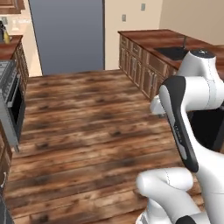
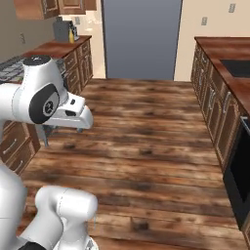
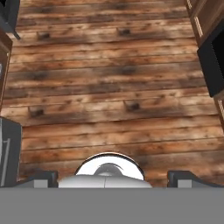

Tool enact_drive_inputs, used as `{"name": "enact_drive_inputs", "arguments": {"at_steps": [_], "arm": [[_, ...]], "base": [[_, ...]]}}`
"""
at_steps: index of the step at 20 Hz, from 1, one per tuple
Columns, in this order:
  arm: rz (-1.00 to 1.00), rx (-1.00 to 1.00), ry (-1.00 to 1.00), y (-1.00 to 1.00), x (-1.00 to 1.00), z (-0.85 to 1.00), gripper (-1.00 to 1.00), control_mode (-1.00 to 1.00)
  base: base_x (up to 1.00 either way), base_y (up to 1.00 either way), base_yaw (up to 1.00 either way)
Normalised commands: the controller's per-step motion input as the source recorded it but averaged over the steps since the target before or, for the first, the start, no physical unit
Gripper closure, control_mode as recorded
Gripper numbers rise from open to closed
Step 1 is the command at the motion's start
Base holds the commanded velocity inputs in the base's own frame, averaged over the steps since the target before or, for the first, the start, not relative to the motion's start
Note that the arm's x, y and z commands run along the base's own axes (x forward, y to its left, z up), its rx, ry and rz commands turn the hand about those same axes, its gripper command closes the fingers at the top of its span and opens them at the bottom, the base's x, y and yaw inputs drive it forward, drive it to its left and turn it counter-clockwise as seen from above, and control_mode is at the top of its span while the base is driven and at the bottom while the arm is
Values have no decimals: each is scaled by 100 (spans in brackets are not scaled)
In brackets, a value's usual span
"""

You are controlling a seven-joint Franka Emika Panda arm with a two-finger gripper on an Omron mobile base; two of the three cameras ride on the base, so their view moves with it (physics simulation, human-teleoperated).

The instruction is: There is a tray on the dining counter. Grab the cup, mug, and pitcher and place them on the tray. The pitcher may be placed next to the tray if it cannot fit the tray.

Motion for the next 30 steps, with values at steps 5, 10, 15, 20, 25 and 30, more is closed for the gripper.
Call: {"name": "enact_drive_inputs", "arguments": {"at_steps": [5,10,15,20,25,30], "arm": [[0,0,0,0,0,0,-100,100],[0,0,0,0,0,0,-100,100],[0,0,0,0,0,0,-100,100],[0,0,0,0,0,0,-100,100],[0,0,0,0,0,0,-100,100],[0,0,0,0,0,0,-100,100]], "base": [[100,-13,0],[100,-28,0],[100,-24,0],[100,-31,0],[100,-41,0],[100,-35,2]]}}
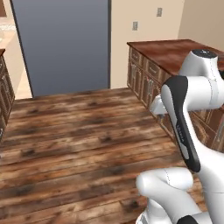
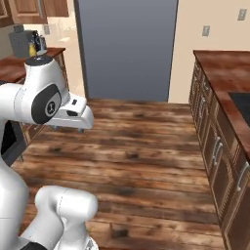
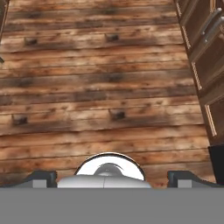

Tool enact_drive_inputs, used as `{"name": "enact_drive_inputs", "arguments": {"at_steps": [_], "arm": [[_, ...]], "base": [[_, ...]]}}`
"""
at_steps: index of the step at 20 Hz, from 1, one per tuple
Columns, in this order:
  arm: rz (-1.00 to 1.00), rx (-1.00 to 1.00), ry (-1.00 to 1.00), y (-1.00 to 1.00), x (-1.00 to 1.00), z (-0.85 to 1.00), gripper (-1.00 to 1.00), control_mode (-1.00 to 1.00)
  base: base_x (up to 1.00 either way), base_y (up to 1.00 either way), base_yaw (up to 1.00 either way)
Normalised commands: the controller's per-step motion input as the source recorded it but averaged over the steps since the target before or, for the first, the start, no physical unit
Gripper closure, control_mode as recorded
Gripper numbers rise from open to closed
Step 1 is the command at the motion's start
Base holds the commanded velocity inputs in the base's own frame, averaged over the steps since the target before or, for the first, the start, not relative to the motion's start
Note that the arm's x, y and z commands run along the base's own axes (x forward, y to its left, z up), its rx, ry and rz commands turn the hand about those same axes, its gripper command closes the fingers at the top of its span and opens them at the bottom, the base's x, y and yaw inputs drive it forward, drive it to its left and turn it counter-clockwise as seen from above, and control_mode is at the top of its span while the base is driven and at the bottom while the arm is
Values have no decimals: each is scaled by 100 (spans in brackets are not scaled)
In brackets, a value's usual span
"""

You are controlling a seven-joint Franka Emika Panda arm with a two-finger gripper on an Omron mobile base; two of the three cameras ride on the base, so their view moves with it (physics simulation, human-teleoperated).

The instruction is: There is a tray on the dining counter. Grab the cup, mug, and pitcher and place them on the tray. The pitcher may be placed next to the tray if it cannot fit the tray.

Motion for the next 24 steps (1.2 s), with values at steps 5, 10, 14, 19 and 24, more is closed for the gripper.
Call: {"name": "enact_drive_inputs", "arguments": {"at_steps": [5,10,14,19,24], "arm": [[0,0,0,0,0,0,-100,100],[0,0,0,0,0,0,-100,100],[0,0,0,0,0,0,-100,100],[0,0,0,0,0,0,-100,100],[0,0,0,0,0,0,-100,100]], "base": [[100,-21,8],[100,-13,11],[100,-23,17],[100,-36,23],[100,-49,32]]}}
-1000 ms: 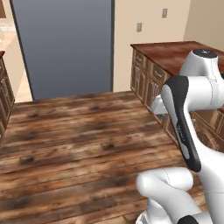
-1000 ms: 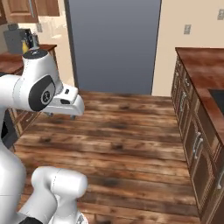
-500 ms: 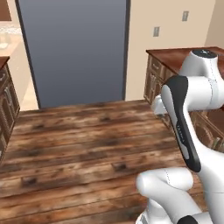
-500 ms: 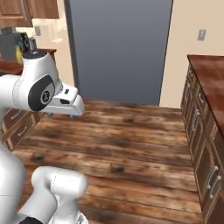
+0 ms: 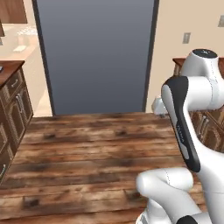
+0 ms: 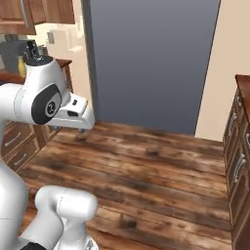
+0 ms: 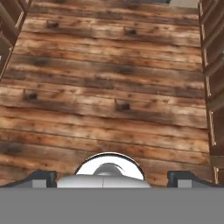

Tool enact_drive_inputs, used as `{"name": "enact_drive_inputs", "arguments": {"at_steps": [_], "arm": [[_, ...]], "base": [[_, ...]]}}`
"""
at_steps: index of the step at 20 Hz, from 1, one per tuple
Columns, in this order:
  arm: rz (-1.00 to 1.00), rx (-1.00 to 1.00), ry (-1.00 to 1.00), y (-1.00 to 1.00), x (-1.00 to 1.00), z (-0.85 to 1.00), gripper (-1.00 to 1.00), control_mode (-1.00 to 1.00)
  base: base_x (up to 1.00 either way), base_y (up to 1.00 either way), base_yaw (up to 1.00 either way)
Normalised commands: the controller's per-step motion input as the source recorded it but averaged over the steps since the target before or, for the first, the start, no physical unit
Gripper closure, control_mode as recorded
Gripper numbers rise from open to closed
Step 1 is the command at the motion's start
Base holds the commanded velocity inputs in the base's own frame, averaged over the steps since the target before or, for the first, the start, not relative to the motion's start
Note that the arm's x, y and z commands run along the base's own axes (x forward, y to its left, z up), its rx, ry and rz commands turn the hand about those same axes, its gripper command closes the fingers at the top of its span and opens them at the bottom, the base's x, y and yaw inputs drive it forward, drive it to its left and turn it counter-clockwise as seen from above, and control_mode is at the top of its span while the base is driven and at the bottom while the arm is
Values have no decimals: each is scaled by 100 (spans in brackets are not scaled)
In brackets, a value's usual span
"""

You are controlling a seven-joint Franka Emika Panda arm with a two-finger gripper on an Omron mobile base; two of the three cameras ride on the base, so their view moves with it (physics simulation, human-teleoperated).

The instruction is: There is a tray on the dining counter. Grab the cup, mug, and pitcher and place them on the tray. The pitcher may be placed next to the tray if it cannot fit the tray.

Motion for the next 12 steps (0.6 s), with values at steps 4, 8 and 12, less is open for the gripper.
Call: {"name": "enact_drive_inputs", "arguments": {"at_steps": [4,8,12], "arm": [[0,0,0,0,0,0,-100,100],[0,0,0,0,0,0,-100,100],[0,0,0,0,0,0,-100,100]], "base": [[100,-46,45],[100,-45,48],[100,-50,54]]}}
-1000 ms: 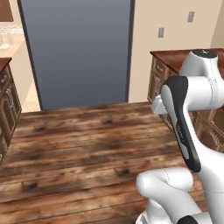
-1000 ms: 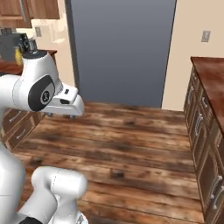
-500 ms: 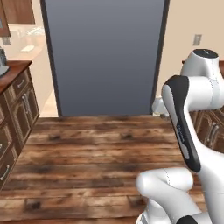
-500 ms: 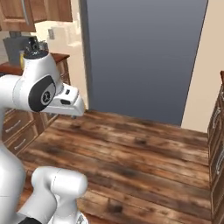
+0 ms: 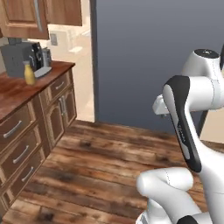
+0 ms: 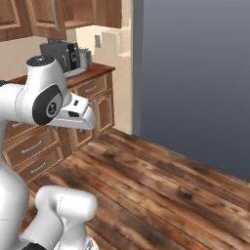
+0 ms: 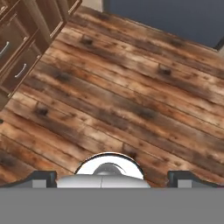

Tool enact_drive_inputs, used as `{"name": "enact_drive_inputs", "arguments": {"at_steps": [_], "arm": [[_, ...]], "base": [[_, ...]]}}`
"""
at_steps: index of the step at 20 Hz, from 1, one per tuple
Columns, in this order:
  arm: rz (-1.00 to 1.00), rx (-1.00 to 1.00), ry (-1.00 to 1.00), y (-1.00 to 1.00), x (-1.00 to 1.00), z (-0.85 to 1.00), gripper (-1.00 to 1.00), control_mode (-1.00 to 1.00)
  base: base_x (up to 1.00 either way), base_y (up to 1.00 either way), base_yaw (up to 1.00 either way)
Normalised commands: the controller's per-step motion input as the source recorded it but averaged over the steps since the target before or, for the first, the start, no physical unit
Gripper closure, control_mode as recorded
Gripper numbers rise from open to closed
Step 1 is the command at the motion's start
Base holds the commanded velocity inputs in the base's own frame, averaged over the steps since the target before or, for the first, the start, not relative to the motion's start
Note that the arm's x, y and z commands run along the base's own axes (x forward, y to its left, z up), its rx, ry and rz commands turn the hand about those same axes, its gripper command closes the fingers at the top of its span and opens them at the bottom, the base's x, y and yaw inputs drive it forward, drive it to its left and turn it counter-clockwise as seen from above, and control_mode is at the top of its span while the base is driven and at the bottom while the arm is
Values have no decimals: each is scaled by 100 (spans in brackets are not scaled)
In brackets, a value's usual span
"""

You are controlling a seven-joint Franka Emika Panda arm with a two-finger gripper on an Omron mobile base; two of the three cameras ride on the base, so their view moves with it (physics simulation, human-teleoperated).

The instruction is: There is a tray on the dining counter. Grab the cup, mug, and pitcher and place them on the tray. The pitcher may be placed next to the tray if it cannot fit the tray.

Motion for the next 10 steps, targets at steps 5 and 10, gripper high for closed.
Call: {"name": "enact_drive_inputs", "arguments": {"at_steps": [5,10], "arm": [[0,0,0,0,0,0,-100,100],[0,0,0,0,0,0,-100,100]], "base": [[100,-44,58],[100,-32,66]]}}
